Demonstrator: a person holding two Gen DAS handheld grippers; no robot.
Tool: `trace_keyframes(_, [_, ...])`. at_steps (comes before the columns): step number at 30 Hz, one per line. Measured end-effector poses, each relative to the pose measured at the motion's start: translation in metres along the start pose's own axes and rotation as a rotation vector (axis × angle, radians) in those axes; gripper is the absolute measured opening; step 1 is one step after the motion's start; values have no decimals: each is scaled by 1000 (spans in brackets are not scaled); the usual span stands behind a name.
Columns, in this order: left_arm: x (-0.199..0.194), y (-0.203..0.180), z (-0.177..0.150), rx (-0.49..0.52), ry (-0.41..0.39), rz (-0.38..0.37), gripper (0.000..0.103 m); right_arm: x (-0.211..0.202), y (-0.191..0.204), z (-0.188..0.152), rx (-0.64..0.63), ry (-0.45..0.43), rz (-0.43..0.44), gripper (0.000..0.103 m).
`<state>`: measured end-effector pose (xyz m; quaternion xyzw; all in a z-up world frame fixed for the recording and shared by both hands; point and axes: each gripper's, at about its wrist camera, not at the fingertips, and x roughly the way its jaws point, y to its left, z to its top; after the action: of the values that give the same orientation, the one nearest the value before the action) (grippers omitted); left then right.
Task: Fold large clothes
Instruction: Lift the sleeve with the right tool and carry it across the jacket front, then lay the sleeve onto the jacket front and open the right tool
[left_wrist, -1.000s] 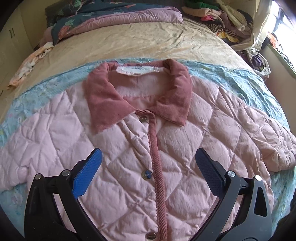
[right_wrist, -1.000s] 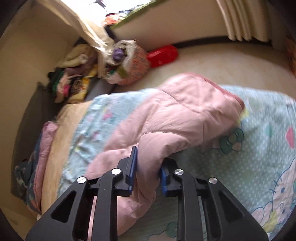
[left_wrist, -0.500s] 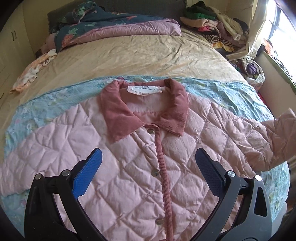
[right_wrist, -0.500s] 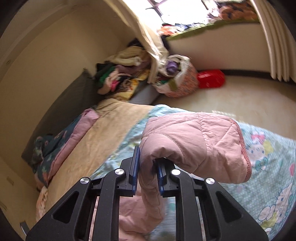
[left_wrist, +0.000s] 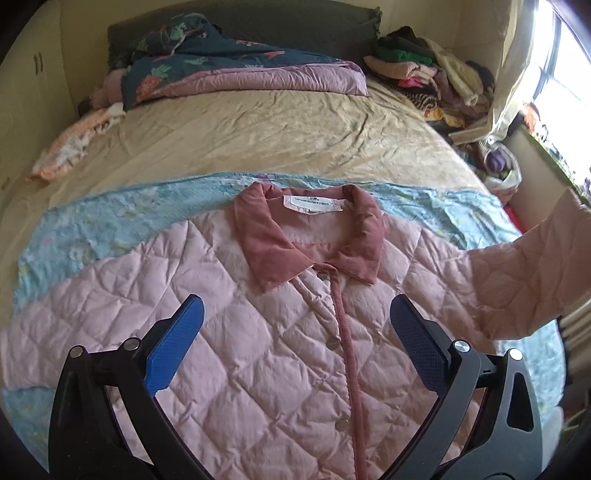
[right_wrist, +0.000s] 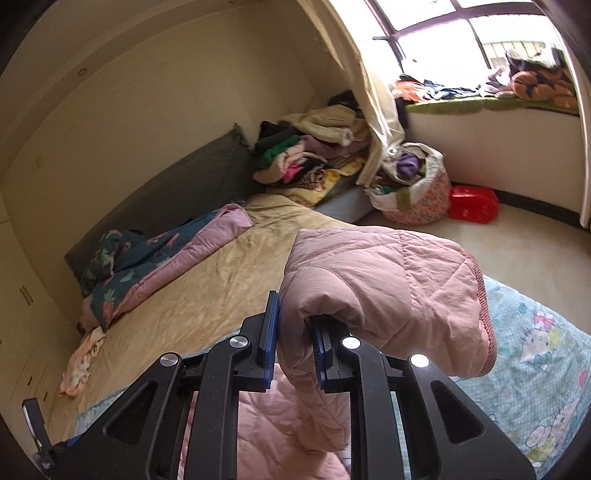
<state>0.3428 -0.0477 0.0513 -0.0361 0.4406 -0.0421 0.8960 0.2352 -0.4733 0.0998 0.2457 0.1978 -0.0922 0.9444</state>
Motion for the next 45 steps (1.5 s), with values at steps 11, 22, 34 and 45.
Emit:
trace_keyframes(11, [-1,45,-5,-66,2,5,95,6,55,-12,-104,-6,71,16])
trace_keyframes(22, [9,78,-19,-99,10,-27,95,33,119,-52,-223,27,167,16])
trace_keyframes(34, [27,103,-35,-110,36,4,95,75,210,-133,-424,140,266,16])
trace_keyframes(45, [37,119,-42,-177,28,-33,95,120,217,-225,-331,419,308,20])
